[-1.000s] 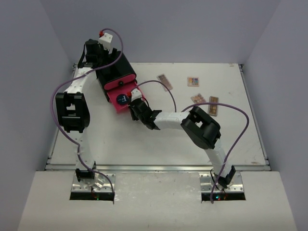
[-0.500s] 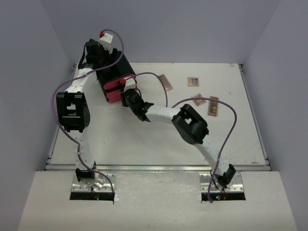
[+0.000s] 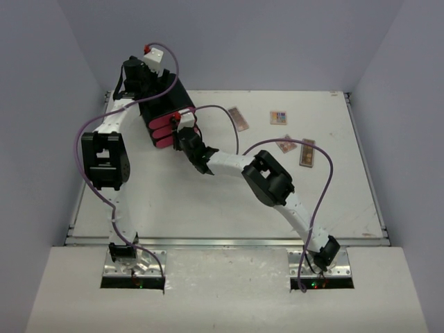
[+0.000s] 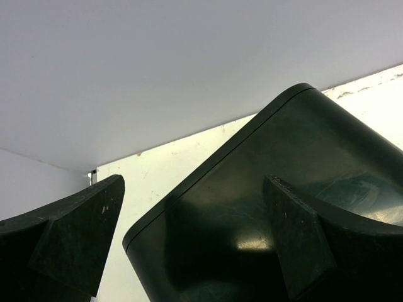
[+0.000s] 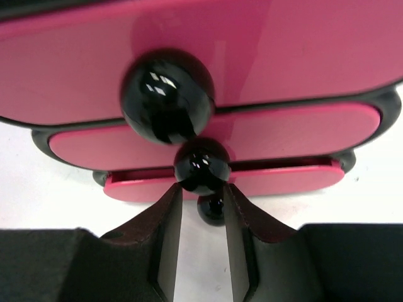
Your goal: Organize the makeup
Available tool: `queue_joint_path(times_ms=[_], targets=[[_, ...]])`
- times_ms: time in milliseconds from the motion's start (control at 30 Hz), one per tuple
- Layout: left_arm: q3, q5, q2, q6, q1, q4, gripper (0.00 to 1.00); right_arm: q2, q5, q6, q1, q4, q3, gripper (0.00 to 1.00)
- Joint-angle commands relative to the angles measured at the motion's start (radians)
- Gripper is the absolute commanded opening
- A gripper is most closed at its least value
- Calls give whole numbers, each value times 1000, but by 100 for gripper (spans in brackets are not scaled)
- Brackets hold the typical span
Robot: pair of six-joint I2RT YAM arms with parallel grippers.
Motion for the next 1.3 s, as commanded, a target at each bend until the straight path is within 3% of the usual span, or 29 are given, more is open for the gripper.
queue_joint_path(times_ms=[0,233,400,733,1267], targets=[[-54,10,78,31,5,-186,92,-84,20,41,4,132,-97,36],[-44,19,86,23,5,-192,92,-105,-11,56,5,105,-139,45],[-45,15,86,25,5,-192,92,-85,-27,82,4,76,-126,45],[-42,9,84,26,5,-190,93,38,-15,114,4,-21,57,44],[-36,17,84,21,5,-192,93,49,38,163,4,-121,69,44]])
